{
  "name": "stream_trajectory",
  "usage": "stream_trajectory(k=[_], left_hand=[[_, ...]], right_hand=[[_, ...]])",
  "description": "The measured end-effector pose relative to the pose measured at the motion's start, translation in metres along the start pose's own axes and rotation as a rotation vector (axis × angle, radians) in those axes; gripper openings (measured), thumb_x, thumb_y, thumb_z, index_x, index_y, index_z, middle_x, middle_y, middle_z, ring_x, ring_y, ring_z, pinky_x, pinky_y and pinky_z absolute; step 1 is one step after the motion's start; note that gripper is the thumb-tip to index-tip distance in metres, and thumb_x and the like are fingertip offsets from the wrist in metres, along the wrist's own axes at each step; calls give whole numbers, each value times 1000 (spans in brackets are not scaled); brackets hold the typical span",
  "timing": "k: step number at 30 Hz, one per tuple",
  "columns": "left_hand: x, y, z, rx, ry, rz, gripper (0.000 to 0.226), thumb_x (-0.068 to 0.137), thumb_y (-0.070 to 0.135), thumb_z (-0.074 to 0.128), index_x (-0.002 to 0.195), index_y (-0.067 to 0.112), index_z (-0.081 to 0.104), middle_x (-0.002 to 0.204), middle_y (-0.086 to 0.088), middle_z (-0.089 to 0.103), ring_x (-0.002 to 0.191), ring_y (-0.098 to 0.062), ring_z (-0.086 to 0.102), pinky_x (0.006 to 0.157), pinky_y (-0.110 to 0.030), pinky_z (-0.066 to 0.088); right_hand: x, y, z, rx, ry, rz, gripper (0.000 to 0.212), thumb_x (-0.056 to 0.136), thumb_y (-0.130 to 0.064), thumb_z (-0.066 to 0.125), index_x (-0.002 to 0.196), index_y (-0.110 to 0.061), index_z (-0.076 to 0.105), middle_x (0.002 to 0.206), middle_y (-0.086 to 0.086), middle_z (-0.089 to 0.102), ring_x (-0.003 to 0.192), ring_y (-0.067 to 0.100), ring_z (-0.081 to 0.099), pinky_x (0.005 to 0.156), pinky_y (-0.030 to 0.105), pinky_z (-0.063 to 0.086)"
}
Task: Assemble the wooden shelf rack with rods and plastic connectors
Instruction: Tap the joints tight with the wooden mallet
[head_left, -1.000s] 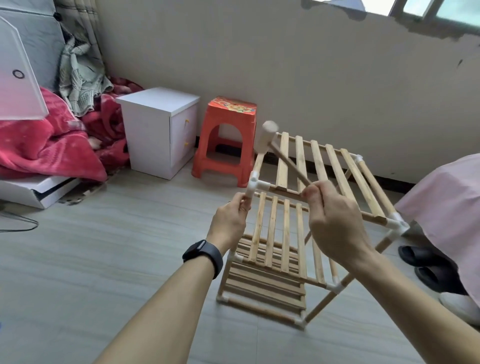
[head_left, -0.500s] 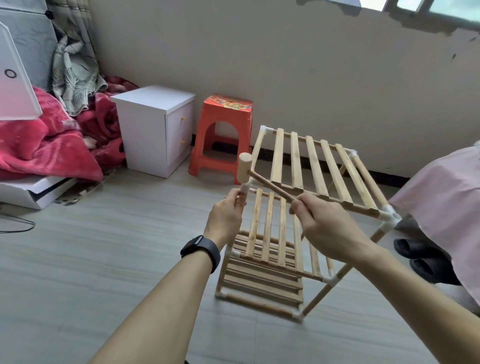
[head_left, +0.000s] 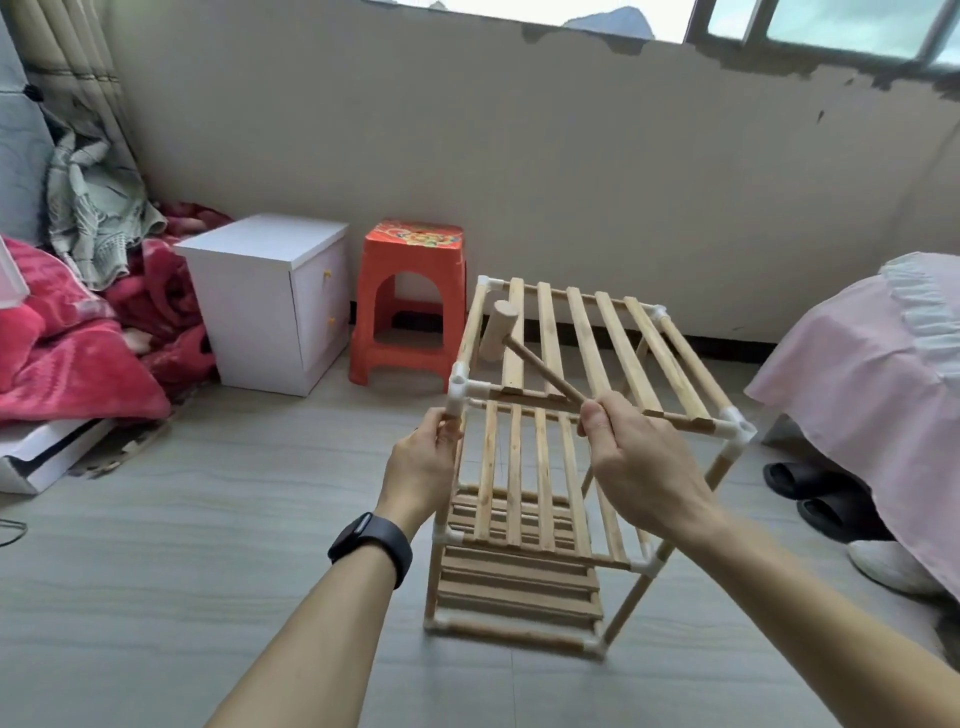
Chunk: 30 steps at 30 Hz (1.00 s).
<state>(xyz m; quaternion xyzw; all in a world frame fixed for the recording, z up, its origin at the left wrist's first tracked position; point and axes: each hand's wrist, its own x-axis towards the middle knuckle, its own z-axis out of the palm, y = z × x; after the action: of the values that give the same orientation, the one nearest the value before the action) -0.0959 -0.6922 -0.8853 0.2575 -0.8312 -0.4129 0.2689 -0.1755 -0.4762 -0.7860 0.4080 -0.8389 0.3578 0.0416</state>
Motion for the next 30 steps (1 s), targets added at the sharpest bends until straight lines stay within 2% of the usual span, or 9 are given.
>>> stream_trajectory(k=[2,6,10,16,22,24,27,29,30], left_hand=[[2,2,-4,13,-9,8,37,104,54,34,109,29,61,92,3,72,83,-17,66,74,-43,57],[-1,12,-4,49,-158,42,29,103,50,46,111,30,65,104,6,74,97,-17,70,86,-43,57],[-18,34,14,58,-283,105,16,102,44,50,107,37,63,98,8,74,88,-13,71,81,-41,60],[-41,63,35,20,-370,131,7,99,42,58,99,37,63,92,12,73,85,-9,71,79,-43,62],[-82,119,76,96,-564,253,17,99,46,56,113,39,62,99,9,73,90,-11,69,81,-43,60],[-92,143,95,226,-615,341,21,101,38,54,120,33,62,104,5,72,91,-16,68,81,-43,59],[-90,163,93,318,-733,481,26,100,30,59,124,26,66,106,4,72,89,-9,67,77,-32,58],[-75,164,70,162,-674,520,21,99,29,63,113,19,73,90,6,73,72,-6,68,65,-28,60],[-67,162,55,97,-566,575,20,98,30,63,106,17,75,81,8,72,64,-7,68,58,-28,59]], right_hand=[[-1,9,1,79,86,71,31,110,-37,32,89,-23,52,67,-1,54,49,6,48,44,20,39],[8,17,10,147,187,164,31,110,-35,29,89,-25,49,92,0,52,81,14,51,71,28,40],[12,30,14,19,280,240,31,109,-31,28,92,-21,52,97,-2,53,99,21,44,87,35,31],[4,60,-6,57,408,307,32,111,-33,26,95,-21,51,88,-15,44,99,19,42,83,35,31],[-12,100,-44,-106,462,254,31,111,-28,32,99,-6,50,95,10,53,94,32,50,76,36,32],[-17,115,-68,-107,395,296,33,111,-30,34,97,-5,50,98,14,58,92,33,54,73,37,34],[-30,128,-103,-129,313,360,36,110,-34,33,102,-7,55,103,12,61,87,26,54,69,36,37],[-44,125,-115,-128,321,358,36,110,-36,32,104,-10,57,102,7,62,81,17,53,62,33,37],[-52,120,-115,-112,339,347,36,110,-36,32,103,-12,58,100,5,62,81,14,52,62,30,36]])
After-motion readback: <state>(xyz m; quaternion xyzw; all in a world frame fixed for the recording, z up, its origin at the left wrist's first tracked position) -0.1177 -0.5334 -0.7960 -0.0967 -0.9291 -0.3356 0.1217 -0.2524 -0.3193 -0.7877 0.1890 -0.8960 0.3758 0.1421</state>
